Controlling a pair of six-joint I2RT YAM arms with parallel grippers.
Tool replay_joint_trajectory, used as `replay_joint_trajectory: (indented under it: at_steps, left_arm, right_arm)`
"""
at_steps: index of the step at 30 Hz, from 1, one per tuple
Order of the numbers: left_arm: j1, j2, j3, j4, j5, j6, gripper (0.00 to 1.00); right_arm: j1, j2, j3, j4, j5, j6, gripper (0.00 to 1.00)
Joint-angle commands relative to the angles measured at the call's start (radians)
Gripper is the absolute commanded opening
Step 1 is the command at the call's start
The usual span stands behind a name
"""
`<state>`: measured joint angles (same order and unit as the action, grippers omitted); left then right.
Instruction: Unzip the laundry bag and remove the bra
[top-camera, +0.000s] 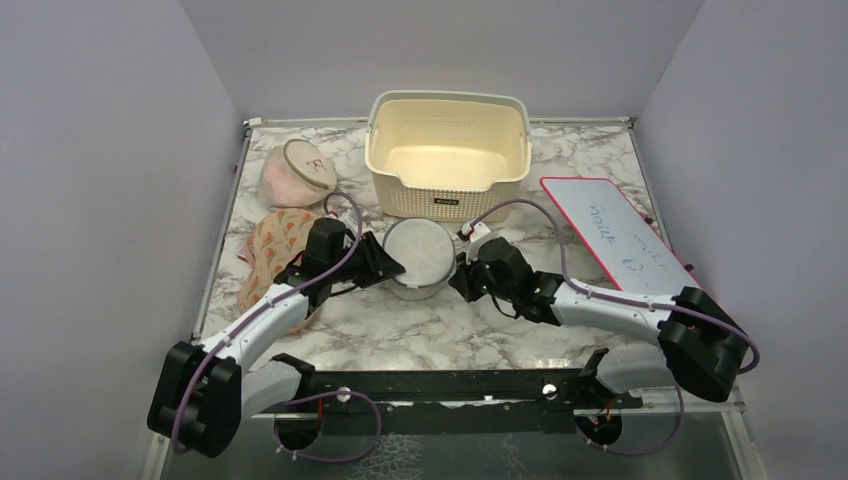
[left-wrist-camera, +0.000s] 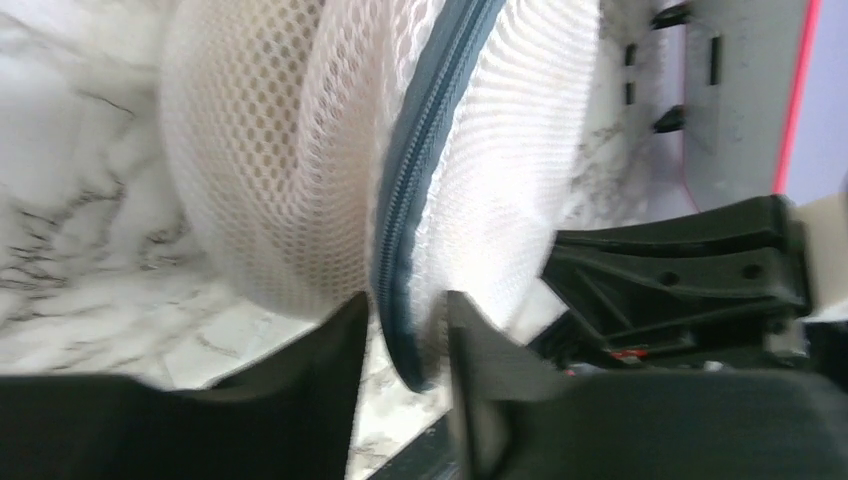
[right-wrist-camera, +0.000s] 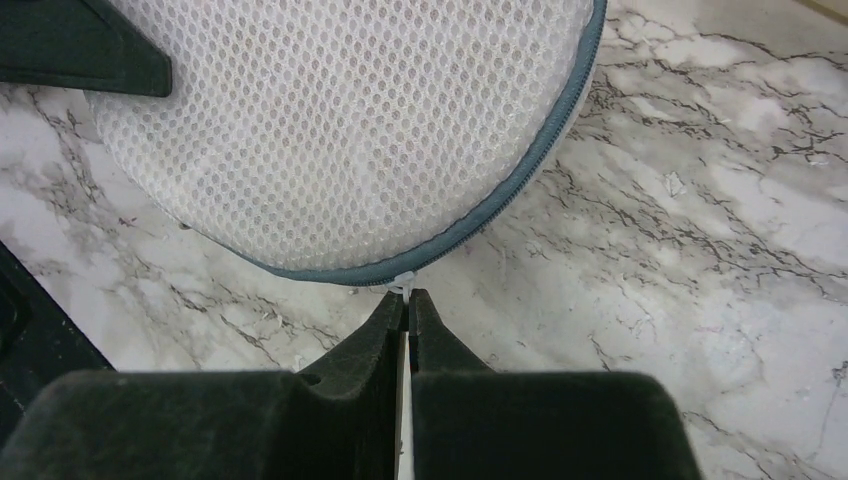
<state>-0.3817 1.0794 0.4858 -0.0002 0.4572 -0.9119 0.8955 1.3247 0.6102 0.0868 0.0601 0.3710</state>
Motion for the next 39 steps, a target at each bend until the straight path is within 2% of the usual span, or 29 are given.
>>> replay_joint_trajectory:
  at_steps: [1, 4, 5, 11, 13, 14, 15, 17, 20, 23, 30, 36, 39]
  left_arm:
    - [-0.016, 0.013, 0.099, -0.169, -0.093, 0.219, 0.42]
    - [-0.05, -0.011, 0.127, -0.218, -0.195, 0.259, 0.73]
    - [-0.056, -0.021, 0.131, -0.229, -0.215, 0.257, 0.8]
    - [-0.126, -0.131, 0.158, -0.235, -0.298, 0.298, 0.87]
    - [-0.151, -0.184, 0.168, -0.252, -0.35, 0.315, 0.92]
    - [-0.157, -0.204, 0.174, -0.261, -0.379, 0.319, 0.98]
    - [-0.16, -0.219, 0.182, -0.271, -0.401, 0.327, 0.99]
    - [-0.165, -0.228, 0.204, -0.282, -0.424, 0.356, 0.99]
    - [-0.187, -0.193, 0.254, -0.279, -0.378, 0.442, 0.99]
    - [-0.28, -0.141, 0.305, -0.274, -0.356, 0.58, 0.89]
    - [-0.602, -0.037, 0.283, -0.198, -0.582, 0.882, 0.86]
    - [-0.712, -0.027, 0.186, -0.07, -0.735, 1.012, 0.78]
    - [-0.742, -0.016, 0.176, -0.039, -0.816, 1.054, 0.65]
  right_arm:
    - [-0.009, -0.063, 0.037, -0.053, -0.011, -0.061, 0.01]
    - [-0.01, -0.08, 0.034, -0.048, -0.003, -0.05, 0.01]
    - [-0.012, -0.076, 0.045, -0.057, -0.003, -0.052, 0.01]
    - [-0.049, -0.059, 0.086, -0.083, -0.067, -0.036, 0.01]
    - [-0.066, -0.056, 0.101, -0.093, -0.105, -0.037, 0.01]
    - [-0.073, -0.055, 0.108, -0.101, -0.119, -0.039, 0.01]
    - [-0.079, -0.053, 0.113, -0.103, -0.135, -0.041, 0.01]
    - [-0.086, -0.054, 0.117, -0.101, -0.158, -0.04, 0.01]
    - [-0.094, -0.049, 0.115, -0.088, -0.193, -0.031, 0.01]
    - [-0.098, -0.045, 0.112, -0.084, -0.224, -0.018, 0.01]
    - [-0.097, -0.059, 0.098, -0.083, -0.222, -0.016, 0.01]
    - [-0.099, -0.096, 0.087, -0.09, -0.227, -0.011, 0.01]
    - [-0.099, -0.09, 0.084, -0.079, -0.234, -0.009, 0.01]
